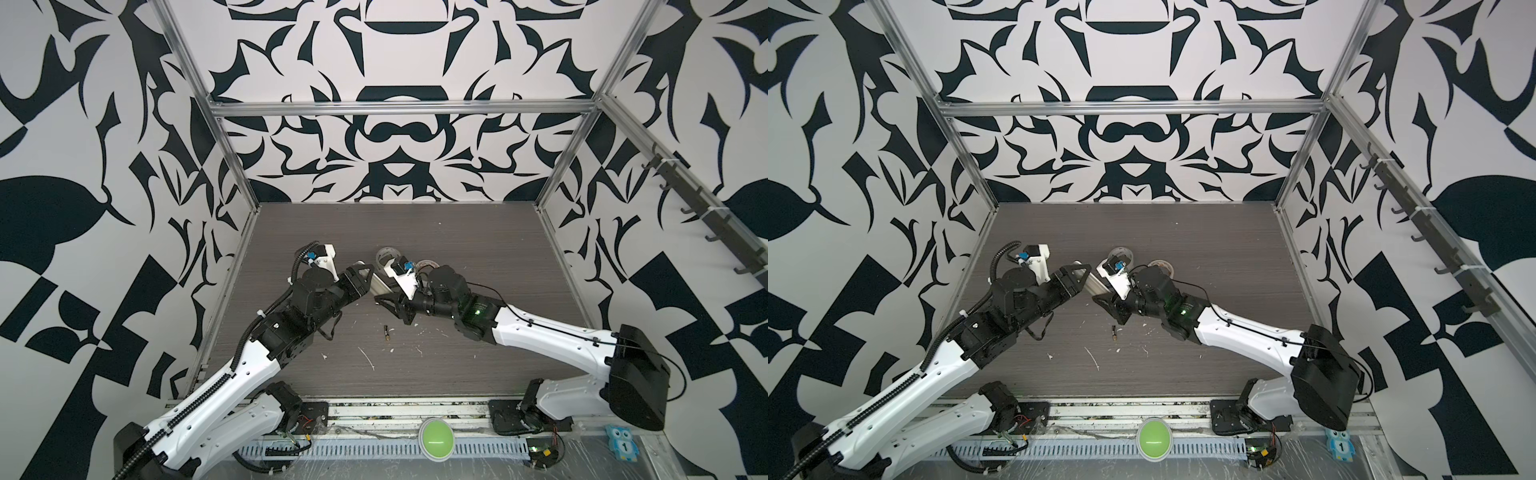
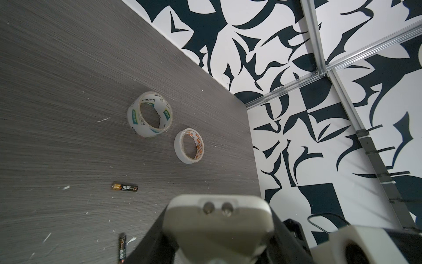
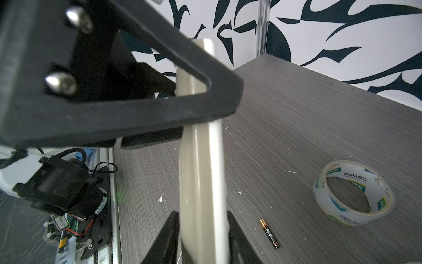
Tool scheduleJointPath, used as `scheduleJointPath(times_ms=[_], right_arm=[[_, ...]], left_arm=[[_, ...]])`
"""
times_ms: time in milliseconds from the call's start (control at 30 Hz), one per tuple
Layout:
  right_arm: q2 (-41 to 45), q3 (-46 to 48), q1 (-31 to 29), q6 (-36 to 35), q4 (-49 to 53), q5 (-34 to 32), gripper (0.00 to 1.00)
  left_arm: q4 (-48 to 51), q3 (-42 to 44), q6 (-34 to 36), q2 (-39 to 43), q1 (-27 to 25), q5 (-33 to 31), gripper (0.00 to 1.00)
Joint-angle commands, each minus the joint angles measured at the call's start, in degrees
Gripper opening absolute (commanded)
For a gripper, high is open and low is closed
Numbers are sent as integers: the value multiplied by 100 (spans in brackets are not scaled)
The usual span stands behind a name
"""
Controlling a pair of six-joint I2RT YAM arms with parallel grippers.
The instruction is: Load the batteries into the remote control
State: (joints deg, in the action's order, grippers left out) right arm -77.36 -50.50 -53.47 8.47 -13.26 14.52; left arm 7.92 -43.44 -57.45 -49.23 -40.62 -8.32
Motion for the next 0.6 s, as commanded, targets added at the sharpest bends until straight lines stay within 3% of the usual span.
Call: scheduleJointPath(times_ms=[0, 133, 467, 567], right_arm=[[-16, -239, -45, -20, -284, 22, 33], [-8, -250, -46, -56, -231, -94, 29], [20, -320, -49, -135, -129, -103, 1], [50, -339, -51, -136, -49, -90, 0]], left_arm=[[-274, 89, -102, 1, 19, 32, 0], [-281, 87, -100, -3, 19, 32, 0], [-344, 152, -127, 19, 19, 41, 0], [-327, 147, -79, 30, 19, 31, 2]])
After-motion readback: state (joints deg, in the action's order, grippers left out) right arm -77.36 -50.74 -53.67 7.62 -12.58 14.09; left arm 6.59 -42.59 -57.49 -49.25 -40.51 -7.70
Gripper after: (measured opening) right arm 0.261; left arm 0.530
